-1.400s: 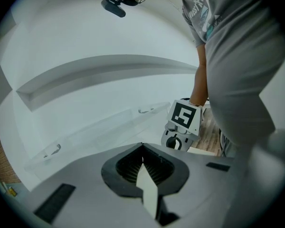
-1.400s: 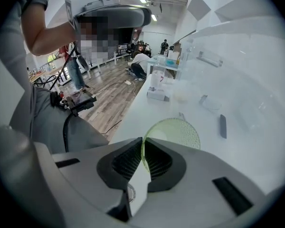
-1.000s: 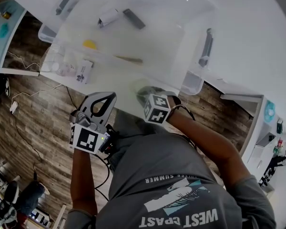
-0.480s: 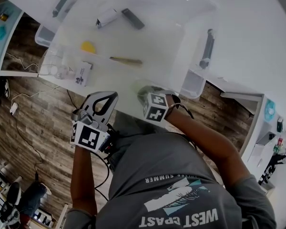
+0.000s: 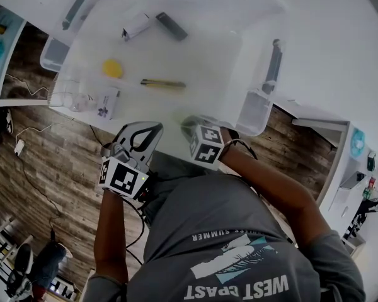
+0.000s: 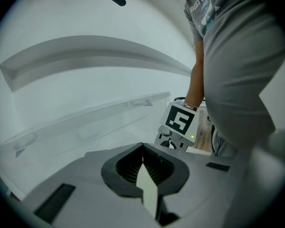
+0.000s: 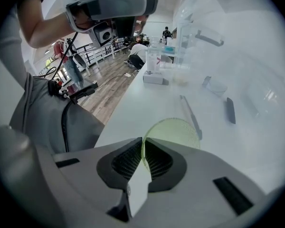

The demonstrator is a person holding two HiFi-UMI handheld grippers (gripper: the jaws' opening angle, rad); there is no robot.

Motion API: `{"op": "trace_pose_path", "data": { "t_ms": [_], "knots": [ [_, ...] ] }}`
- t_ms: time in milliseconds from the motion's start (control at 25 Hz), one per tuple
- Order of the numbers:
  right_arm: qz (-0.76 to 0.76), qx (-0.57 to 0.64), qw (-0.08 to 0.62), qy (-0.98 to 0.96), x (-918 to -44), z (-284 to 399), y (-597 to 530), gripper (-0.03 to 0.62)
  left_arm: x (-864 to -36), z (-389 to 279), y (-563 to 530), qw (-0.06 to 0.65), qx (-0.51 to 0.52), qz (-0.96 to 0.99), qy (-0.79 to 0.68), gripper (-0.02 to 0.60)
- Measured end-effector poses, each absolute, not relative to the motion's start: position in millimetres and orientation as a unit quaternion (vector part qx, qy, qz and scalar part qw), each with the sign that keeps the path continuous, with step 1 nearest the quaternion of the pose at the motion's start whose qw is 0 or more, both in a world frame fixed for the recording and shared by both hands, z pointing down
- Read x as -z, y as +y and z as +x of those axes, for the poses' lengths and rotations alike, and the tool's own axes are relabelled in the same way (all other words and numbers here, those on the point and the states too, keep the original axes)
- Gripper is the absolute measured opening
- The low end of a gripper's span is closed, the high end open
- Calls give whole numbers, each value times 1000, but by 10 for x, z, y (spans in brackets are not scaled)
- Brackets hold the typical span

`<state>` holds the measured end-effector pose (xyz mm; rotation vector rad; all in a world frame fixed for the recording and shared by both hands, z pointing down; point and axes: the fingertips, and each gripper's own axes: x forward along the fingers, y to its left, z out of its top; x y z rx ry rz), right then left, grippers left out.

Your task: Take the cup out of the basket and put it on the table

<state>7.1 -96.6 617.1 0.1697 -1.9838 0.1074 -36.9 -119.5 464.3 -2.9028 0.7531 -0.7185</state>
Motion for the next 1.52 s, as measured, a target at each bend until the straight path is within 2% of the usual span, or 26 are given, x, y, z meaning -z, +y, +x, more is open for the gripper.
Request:
{"op": "trace_pose_path", "data": {
  "t_ms": [760, 1520],
  "knots": [
    [81, -80, 521, -846, -6121, 173, -931, 38, -4843, 89, -1282, 19, 249, -956, 154, 9],
    [74, -73, 512, -853, -6053, 172, -863, 58, -4881, -56, -1342, 12, 257, -953, 158, 9]
  ]
}}
